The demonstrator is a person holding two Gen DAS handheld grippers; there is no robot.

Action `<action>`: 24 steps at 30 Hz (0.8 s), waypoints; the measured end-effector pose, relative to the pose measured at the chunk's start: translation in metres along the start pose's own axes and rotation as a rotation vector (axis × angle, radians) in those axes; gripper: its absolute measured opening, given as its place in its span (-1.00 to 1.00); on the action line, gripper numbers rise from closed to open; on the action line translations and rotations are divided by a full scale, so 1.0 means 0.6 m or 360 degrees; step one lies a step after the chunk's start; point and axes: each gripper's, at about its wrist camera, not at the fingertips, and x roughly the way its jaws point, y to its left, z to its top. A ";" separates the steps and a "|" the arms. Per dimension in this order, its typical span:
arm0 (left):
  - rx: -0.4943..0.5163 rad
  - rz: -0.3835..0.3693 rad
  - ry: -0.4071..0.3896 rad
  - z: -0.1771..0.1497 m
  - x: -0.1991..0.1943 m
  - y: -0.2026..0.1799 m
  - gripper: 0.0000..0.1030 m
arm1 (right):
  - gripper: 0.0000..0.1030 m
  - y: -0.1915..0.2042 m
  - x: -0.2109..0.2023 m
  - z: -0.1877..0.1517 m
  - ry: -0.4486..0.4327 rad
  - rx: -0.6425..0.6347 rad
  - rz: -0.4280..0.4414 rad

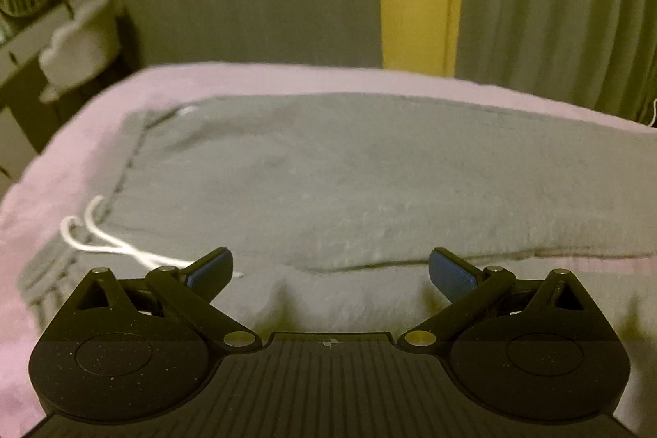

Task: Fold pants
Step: 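Move both tools down to the waistband and leg hems of the sweatpants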

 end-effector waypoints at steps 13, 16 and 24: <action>-0.0213 0.0194 0.0201 0.120 0.174 0.059 1.00 | 0.95 0.048 0.279 0.219 0.0212 0.0293 0.0064; -0.0229 0.0192 0.0270 0.122 0.200 0.069 1.00 | 0.95 0.063 0.361 0.269 0.0298 0.0315 0.0030; -0.0046 0.0228 0.0277 0.088 0.237 0.057 1.00 | 0.21 0.083 0.518 0.306 0.0571 0.0542 -0.0231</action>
